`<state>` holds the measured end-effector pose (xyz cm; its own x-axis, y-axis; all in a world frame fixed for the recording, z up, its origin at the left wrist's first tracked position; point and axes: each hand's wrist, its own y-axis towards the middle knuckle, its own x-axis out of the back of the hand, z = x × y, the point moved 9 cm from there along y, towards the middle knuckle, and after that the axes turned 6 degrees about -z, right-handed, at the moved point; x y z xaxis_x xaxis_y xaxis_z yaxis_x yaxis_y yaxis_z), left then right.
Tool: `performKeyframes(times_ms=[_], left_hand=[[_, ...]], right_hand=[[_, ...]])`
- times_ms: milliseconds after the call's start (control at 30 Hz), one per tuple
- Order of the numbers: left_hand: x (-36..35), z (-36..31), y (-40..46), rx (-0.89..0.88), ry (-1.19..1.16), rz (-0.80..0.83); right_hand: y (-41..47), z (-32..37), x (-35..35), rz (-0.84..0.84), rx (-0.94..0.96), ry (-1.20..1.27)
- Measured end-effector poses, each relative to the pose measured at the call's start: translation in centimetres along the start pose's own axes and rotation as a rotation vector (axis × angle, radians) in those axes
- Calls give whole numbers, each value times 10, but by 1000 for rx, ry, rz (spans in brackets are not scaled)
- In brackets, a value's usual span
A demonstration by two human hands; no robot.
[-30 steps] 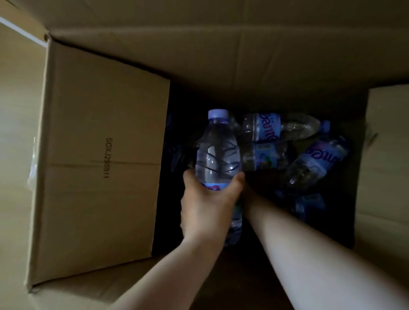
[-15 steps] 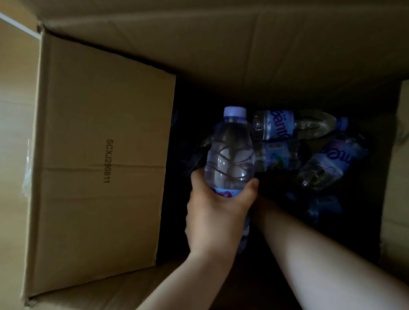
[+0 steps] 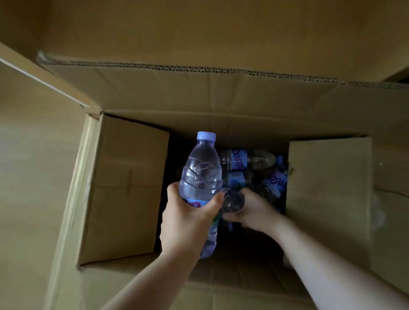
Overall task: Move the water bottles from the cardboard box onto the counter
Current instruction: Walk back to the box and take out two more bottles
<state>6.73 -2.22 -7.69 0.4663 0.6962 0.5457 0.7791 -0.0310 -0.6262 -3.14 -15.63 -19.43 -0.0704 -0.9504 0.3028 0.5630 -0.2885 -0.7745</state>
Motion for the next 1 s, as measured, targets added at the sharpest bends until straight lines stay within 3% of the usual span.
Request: performKeyframes(times_ms=[233,400,467,633,733,800,900,1000], left_hand=[[67,-12,-9,6,21,-46],[114,-26,-16,-14,-46,-24],[127,-32,-23,16,-83,83],[140,-59,-75,106,-238,545],[145,-74,-125,224,-304,882],[148,-86,-157,238,-346,1045],[155,-107,-186,190,-475,1090],[164,-127,-200,165,-643,1036]], right_hand=[[-73,65,63,-100,106,-160],[-143,132,95,86,224,-506],[-174,164,101,206,238,-547],[-241,248,112,360,326,-542],[-265,286,127,347,337,-386],[-277,302,128,349,306,-75],[-289,315,122,297,188,437],[-293,310,123,103,18,584]])
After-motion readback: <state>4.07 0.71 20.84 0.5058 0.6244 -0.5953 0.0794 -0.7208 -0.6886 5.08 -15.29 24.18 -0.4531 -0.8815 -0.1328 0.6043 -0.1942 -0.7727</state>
